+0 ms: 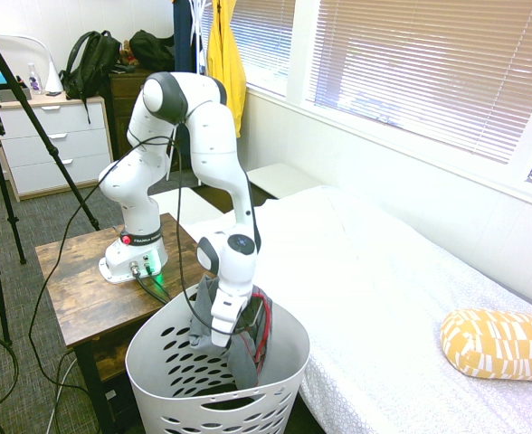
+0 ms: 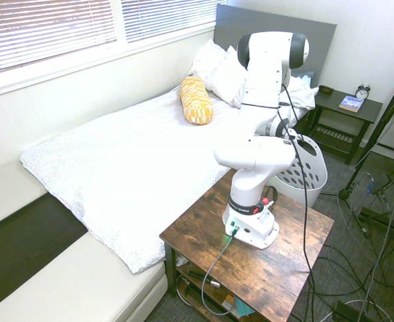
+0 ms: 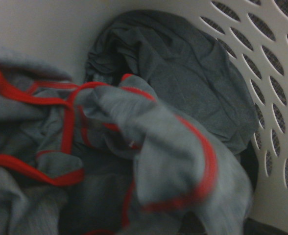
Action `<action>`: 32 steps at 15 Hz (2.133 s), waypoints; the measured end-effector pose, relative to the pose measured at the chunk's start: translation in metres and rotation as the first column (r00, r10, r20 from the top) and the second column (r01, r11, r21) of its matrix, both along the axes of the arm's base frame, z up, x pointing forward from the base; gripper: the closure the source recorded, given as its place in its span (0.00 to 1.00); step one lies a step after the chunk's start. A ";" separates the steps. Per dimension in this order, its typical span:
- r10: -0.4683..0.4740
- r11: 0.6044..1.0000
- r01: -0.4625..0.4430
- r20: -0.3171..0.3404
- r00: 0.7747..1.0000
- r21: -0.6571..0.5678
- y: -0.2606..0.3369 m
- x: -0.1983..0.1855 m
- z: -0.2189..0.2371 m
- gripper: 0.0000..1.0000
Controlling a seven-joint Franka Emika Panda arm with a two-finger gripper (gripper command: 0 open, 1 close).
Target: Put my clothes in the laundry bag
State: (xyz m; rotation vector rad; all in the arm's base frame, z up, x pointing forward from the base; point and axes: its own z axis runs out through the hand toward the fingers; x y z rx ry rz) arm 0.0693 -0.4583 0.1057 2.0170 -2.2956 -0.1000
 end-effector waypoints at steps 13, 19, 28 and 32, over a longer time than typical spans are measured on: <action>0.082 0.987 -0.065 0.121 0.989 -0.145 -0.028 0.011 0.062 0.00; 0.313 0.943 -0.272 0.235 0.920 -0.192 0.051 0.139 0.178 0.00; 0.617 0.783 -0.557 0.234 0.751 -0.277 0.361 0.372 0.302 0.00; 0.706 0.707 -0.674 0.243 0.665 -0.213 0.456 0.453 0.271 0.00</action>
